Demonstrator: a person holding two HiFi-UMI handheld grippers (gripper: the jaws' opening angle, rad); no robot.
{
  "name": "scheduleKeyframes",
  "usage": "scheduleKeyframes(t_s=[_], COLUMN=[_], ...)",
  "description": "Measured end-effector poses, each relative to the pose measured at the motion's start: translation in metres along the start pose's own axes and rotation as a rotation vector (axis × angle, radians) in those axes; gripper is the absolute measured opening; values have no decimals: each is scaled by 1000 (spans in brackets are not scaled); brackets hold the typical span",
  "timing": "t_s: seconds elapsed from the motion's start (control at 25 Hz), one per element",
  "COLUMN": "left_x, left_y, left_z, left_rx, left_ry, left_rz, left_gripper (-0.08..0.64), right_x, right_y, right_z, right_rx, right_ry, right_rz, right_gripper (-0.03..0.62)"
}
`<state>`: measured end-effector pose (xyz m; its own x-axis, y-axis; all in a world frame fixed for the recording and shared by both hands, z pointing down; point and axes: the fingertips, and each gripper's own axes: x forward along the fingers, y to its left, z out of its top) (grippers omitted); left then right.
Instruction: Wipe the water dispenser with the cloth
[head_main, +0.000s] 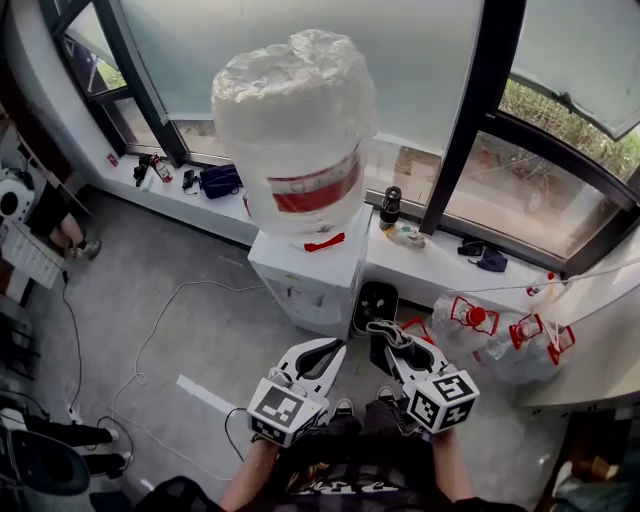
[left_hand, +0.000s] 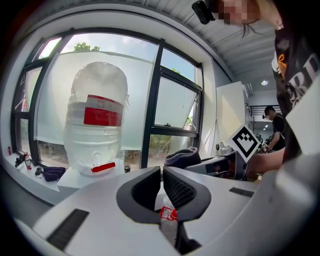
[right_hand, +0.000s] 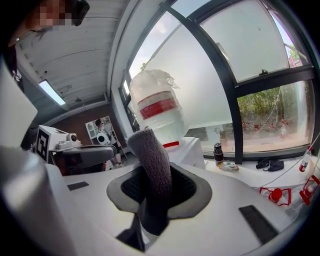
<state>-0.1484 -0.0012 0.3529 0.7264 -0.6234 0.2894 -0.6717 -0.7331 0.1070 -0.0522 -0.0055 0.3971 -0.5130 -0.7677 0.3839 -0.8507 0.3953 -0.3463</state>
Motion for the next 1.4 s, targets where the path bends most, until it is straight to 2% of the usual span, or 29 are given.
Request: scheduleKeyframes(t_s=[0.16, 0.32, 0.6, 0.84, 1.08, 1.4], left_x=[12, 24, 46, 62, 83, 118], left_y=[1, 8, 26, 33, 37, 40], left_z=[-8, -6, 6, 7, -1, -5], left_rx=[-15, -37, -99, -116, -139, -130], left_ry=[4, -3, -22, 2, 42, 87], left_rz=[25, 90, 226, 322, 374, 376], left_gripper=[23, 23, 23, 23, 23, 23], right_x=[12, 32, 74, 116, 154, 197], right_y=[-20, -40, -71, -99, -110, -127], right_z=[-1, 1, 4, -1, -22, -55], right_rx=[-14, -39, -141, -197, -259, -257], right_ry=[25, 65, 160, 219, 281, 341], right_rz=[26, 71, 187, 272, 369, 403], right_gripper=[104, 104, 104, 104, 104, 104])
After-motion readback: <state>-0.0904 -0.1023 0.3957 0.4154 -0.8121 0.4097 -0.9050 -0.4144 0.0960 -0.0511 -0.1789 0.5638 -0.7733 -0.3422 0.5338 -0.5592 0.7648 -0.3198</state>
